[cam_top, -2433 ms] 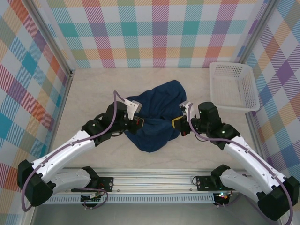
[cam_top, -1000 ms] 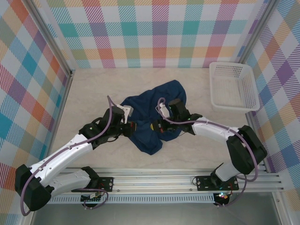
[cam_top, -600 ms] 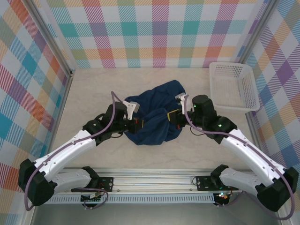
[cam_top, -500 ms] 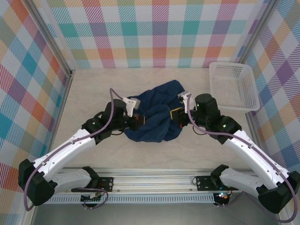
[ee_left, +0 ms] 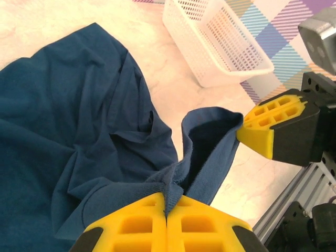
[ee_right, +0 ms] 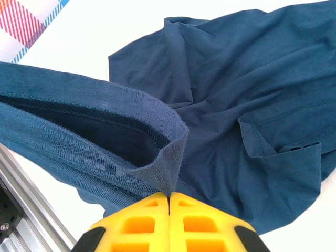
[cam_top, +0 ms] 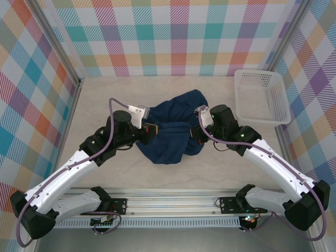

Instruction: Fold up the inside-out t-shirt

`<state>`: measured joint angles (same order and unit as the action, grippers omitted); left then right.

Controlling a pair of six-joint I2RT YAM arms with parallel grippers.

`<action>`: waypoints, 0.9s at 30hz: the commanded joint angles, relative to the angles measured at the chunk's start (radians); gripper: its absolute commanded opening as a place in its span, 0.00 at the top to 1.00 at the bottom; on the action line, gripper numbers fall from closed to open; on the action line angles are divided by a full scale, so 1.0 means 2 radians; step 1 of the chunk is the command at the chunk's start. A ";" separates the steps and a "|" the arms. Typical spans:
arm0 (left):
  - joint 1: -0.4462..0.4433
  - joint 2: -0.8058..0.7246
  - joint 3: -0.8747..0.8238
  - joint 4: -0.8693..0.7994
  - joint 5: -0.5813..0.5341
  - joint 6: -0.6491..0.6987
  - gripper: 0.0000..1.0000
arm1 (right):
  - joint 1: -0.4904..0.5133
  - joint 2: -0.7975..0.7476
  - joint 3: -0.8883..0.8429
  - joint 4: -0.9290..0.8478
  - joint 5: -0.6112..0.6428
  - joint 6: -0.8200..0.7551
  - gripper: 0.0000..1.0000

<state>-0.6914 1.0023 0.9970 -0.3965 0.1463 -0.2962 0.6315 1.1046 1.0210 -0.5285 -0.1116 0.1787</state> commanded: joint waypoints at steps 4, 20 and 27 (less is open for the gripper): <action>0.002 0.021 0.018 -0.031 -0.027 0.021 0.99 | -0.005 -0.001 -0.010 0.025 -0.034 0.003 1.00; 0.024 0.276 0.137 0.022 -0.066 0.029 0.87 | 0.000 -0.009 -0.099 0.192 -0.205 0.100 1.00; 0.035 0.224 0.089 0.010 -0.105 0.018 0.52 | 0.015 0.026 -0.124 0.279 -0.178 0.171 1.00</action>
<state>-0.6434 1.5459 1.2228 -0.3611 -0.0170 -0.2462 0.6441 1.1465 0.7845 -0.0921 -0.4717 0.4377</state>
